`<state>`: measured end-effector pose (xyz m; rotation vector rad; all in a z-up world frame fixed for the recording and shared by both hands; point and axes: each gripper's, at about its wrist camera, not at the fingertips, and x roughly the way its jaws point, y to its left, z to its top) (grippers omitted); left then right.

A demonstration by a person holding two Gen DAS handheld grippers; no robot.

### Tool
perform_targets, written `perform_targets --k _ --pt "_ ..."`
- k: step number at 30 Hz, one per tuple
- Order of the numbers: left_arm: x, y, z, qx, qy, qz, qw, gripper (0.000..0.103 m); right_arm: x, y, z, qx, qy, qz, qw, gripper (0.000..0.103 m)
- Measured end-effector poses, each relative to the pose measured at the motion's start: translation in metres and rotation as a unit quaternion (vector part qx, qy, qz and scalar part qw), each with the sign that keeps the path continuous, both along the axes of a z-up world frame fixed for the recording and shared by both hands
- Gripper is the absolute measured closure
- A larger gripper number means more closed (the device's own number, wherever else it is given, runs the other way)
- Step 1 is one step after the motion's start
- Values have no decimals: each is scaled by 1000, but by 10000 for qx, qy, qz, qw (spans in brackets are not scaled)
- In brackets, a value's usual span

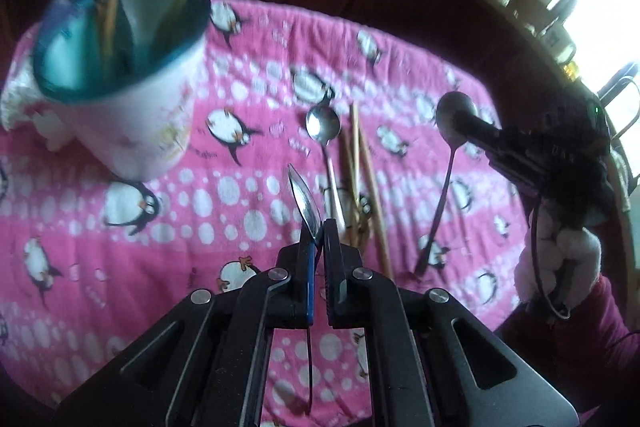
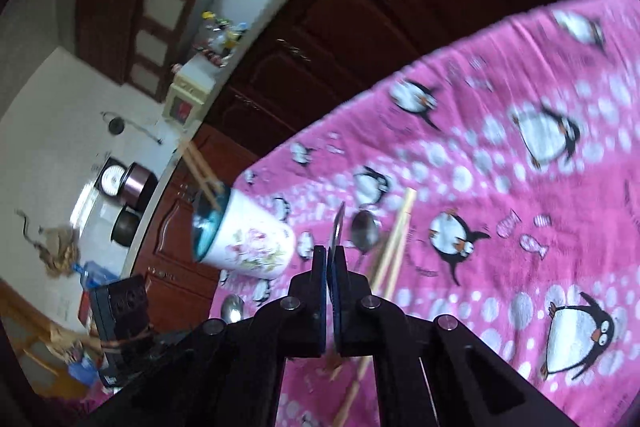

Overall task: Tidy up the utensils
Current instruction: 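Carry the spoon with the left tool while the right tool carries the chopstick to the cup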

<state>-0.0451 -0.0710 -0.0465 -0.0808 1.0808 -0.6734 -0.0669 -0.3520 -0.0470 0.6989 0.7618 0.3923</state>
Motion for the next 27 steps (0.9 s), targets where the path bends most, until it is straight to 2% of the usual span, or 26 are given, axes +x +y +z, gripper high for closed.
perform_targets --k 7,12,16,20,23,27 --pt "-10 31 52 -382 -492 196 9979 101 -1 26 45 -159 -450 240 9986 102" --pt "-3 56 96 -732 -834 390 9931 101 10 50 85 -156 -841 554 9948 102" --pt "13 77 142 -835 -1391 683 9844 101 29 72 120 -19 -1227 668 9902 102" --pt "41 96 172 -791 -1844 1056 9740 101 56 101 145 140 -1569 705 9850 102" --pt "67 105 175 -692 -1944 1321 9695 101 79 124 151 199 -1658 762 9830 102" --pt "100 113 162 -558 -1967 1661 9647 101 104 151 149 76 -1646 846 9827 102"
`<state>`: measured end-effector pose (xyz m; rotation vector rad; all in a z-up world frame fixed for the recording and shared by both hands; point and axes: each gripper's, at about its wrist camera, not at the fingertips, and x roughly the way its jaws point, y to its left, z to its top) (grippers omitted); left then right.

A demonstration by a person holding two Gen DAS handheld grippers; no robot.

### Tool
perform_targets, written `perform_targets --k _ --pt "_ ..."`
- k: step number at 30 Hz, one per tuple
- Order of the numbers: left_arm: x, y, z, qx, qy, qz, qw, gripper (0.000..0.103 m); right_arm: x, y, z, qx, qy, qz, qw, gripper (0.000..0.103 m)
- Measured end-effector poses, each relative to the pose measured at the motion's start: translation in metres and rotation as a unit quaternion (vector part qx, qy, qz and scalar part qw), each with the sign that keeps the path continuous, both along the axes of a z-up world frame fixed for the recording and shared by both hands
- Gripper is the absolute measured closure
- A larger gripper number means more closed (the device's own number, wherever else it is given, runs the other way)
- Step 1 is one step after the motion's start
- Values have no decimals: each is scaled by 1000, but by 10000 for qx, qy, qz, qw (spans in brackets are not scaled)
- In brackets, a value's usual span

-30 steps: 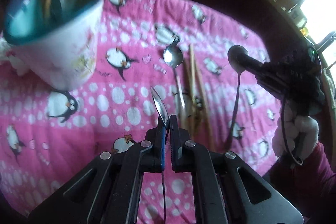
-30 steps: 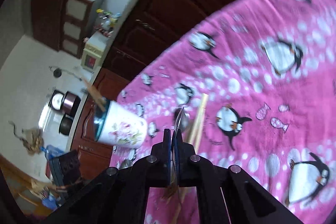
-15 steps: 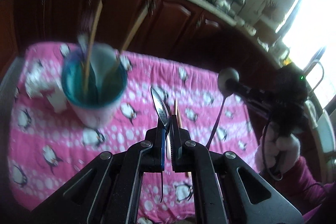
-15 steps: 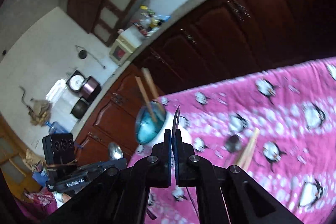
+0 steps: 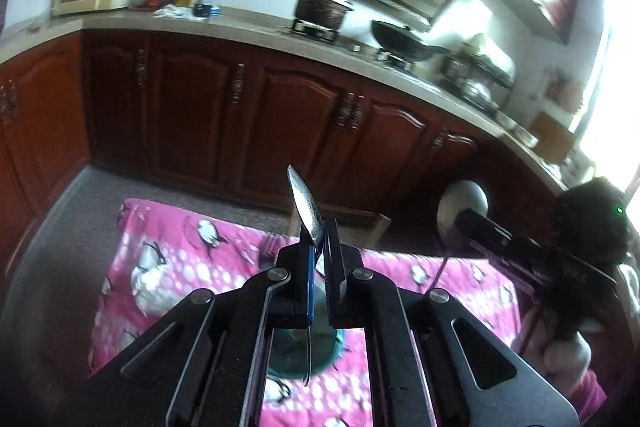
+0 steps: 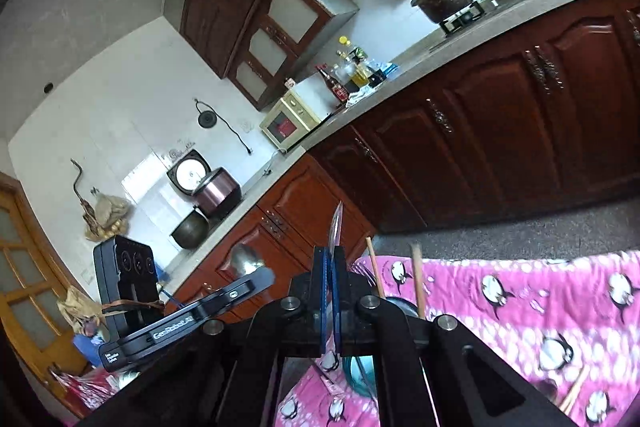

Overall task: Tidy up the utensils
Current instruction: 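Carry the spoon with the left tool while the right tool carries the chopstick to the cup, then lower the spoon into the cup and open the left tool while the right tool releases the chopstick inside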

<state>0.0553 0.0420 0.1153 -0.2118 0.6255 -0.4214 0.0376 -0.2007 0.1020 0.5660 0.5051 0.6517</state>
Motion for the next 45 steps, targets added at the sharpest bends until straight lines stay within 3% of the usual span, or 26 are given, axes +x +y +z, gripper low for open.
perform_targets --k 6,16,26,36,39,41,45 --pt "23 3 -21 223 -108 289 9993 101 29 25 -18 -59 76 79 9999 102" --pt "32 -15 -74 799 -196 507 9953 101 35 33 -64 -238 271 -150 9992 102" --pt "28 -19 -105 787 175 495 9955 101 24 19 -110 -272 856 -182 9958 102" --pt "25 -20 -115 745 475 575 9944 100 24 10 -130 -316 1305 -99 9909 100" --pt "24 -19 -115 689 568 585 9943 92 22 6 -131 -343 1346 -135 9902 96" --pt "22 -18 -114 644 613 603 9942 77 21 2 -131 -362 1354 -184 9900 86" --pt "20 -18 -113 621 648 619 9940 72 19 -7 -134 -330 1453 -243 9885 84"
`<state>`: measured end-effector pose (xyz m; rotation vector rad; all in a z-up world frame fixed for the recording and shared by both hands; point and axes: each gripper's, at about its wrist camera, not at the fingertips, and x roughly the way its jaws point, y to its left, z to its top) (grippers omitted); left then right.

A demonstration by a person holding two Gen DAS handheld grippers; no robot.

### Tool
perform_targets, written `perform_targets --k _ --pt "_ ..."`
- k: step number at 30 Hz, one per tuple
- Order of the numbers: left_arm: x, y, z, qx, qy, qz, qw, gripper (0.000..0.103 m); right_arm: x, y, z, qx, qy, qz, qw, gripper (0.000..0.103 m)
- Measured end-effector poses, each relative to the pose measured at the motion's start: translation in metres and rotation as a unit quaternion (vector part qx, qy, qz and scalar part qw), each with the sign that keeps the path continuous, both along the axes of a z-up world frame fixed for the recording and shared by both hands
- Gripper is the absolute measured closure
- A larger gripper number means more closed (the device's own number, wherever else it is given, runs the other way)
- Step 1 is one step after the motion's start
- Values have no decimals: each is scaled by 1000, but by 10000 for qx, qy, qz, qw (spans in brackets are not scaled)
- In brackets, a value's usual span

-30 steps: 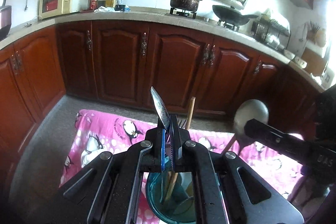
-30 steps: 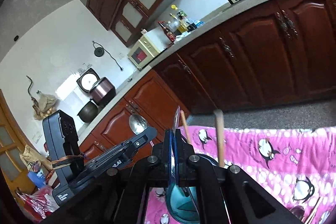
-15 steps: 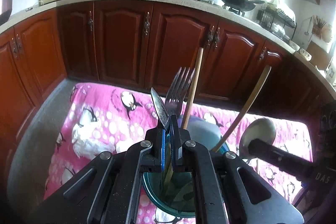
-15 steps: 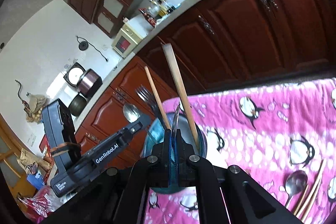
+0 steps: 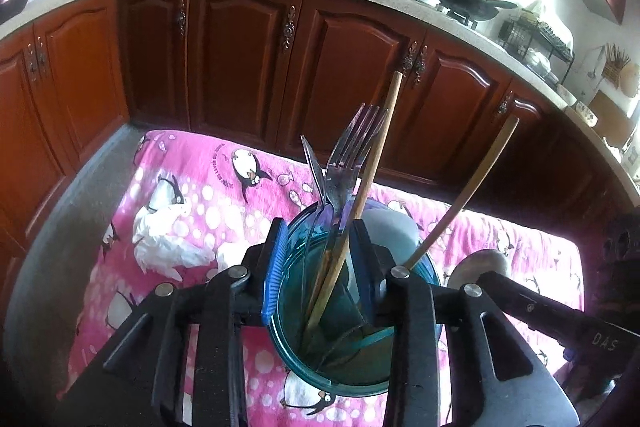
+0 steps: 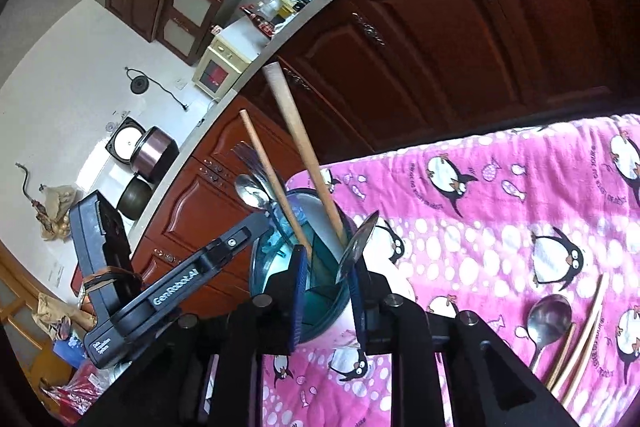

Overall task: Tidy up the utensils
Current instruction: 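Lower the spoon into the cup and open the left tool while the right tool releases the chopstick inside, then move both open tools back over the remaining spoon and chopsticks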

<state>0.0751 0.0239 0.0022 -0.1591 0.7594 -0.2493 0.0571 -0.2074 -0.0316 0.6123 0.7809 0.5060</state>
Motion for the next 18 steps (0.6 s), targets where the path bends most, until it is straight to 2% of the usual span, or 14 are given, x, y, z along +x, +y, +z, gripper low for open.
perform_targets --k 4,8,18 --pt "-4 1 1 -51 45 15 10000 63 -4 -8 3 78 -16 -80 9999 84" --pt "-12 2 6 -84 7 27 10000 52 -11 -10 9 42 -55 -72 10000 78" --pt "-36 -1 20 165 -116 75 9998 52 -39 -23 22 -143 -128 -168 9997 74"
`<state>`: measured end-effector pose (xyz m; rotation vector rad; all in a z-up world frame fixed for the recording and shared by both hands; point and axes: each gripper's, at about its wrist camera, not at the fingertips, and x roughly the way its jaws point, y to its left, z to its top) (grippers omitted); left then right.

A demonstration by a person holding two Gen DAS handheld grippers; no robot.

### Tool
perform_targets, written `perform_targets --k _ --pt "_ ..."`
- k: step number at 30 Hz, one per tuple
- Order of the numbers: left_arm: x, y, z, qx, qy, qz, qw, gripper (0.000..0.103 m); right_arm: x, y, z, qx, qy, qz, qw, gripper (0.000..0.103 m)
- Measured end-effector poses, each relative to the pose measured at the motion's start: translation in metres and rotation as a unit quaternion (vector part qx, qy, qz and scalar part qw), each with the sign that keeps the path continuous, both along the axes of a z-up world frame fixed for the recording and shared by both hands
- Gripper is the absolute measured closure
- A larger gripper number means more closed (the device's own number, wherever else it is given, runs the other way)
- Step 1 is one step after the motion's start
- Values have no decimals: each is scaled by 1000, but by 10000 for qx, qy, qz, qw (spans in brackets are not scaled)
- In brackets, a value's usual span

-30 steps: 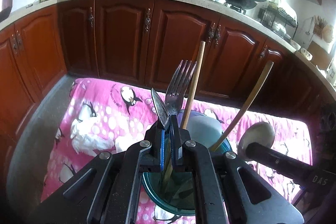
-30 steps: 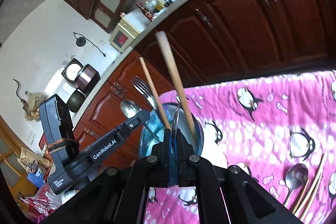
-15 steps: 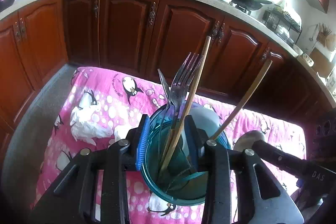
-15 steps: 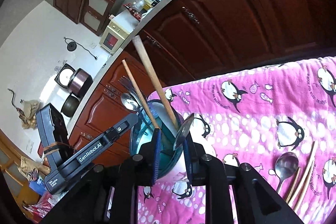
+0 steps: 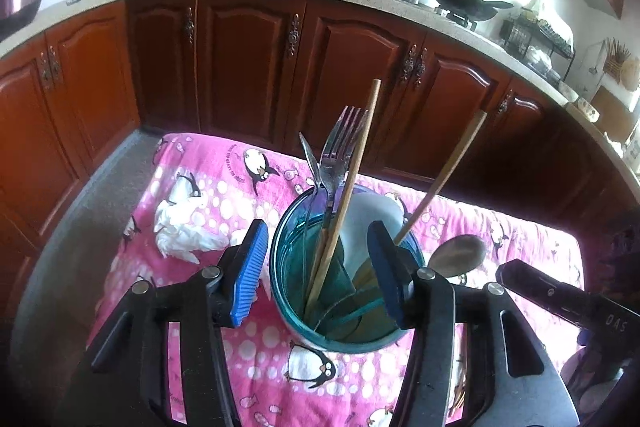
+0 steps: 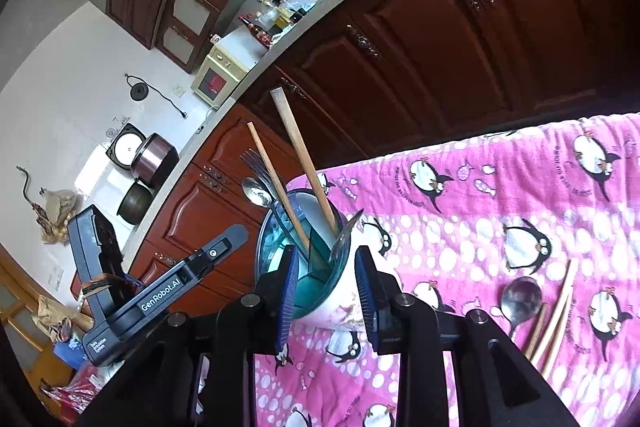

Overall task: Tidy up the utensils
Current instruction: 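Move both open tools back over the remaining spoon and chopsticks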

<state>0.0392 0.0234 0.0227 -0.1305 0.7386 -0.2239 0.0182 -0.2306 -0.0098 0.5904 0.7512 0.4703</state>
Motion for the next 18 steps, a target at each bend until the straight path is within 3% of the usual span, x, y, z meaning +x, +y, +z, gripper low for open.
perform_targets --k 11,18 --pt "-29 -21 10 125 -45 -184 9997 52 -34 -17 9 -300 53 -184 9994 72" --pt "-48 -46 12 358 -119 -380 9986 52 -56 -26 13 -960 106 -365 9947 68"
